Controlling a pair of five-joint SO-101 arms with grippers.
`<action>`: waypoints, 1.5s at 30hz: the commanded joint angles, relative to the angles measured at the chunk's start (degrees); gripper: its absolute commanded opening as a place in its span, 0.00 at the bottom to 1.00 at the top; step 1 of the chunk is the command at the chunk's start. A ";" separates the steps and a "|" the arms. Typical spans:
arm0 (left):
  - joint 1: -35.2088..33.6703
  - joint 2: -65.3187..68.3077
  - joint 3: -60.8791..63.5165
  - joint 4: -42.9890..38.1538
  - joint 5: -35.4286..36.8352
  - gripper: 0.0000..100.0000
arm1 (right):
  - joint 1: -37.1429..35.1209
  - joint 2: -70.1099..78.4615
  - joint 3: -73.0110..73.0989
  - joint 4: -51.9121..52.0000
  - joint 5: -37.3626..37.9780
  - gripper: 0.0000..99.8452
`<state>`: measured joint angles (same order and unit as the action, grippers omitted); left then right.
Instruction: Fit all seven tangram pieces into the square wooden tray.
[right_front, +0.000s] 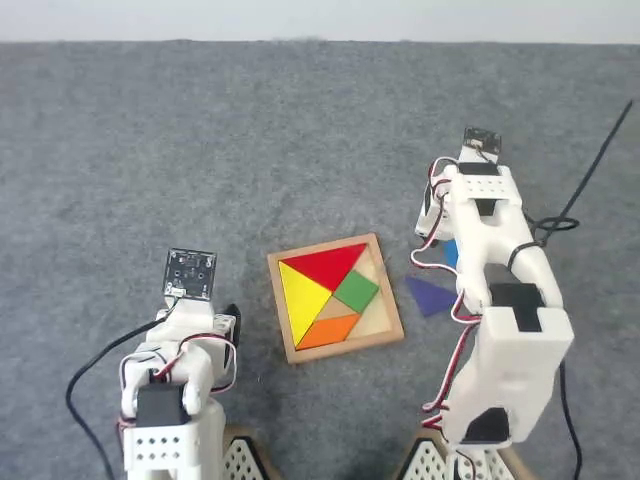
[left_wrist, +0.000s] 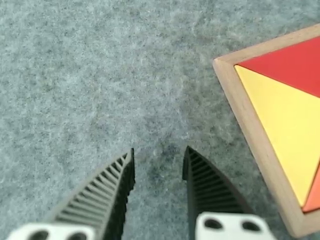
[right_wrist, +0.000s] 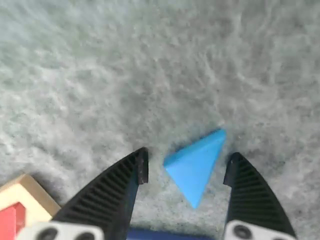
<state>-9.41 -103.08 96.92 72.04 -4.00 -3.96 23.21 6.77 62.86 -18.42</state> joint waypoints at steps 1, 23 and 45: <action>0.09 -1.58 -0.48 0.53 -0.35 0.15 | 0.84 1.71 -7.21 3.38 0.44 0.26; 0.09 -1.58 -0.48 0.53 -0.35 0.15 | 4.09 3.47 -8.88 4.53 -3.34 0.19; 0.09 -1.58 -0.48 0.53 -0.35 0.15 | 3.47 4.00 -8.97 6.73 -3.08 0.22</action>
<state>-9.41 -103.08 96.92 72.04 -4.00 -1.76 27.52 0.62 69.01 -20.79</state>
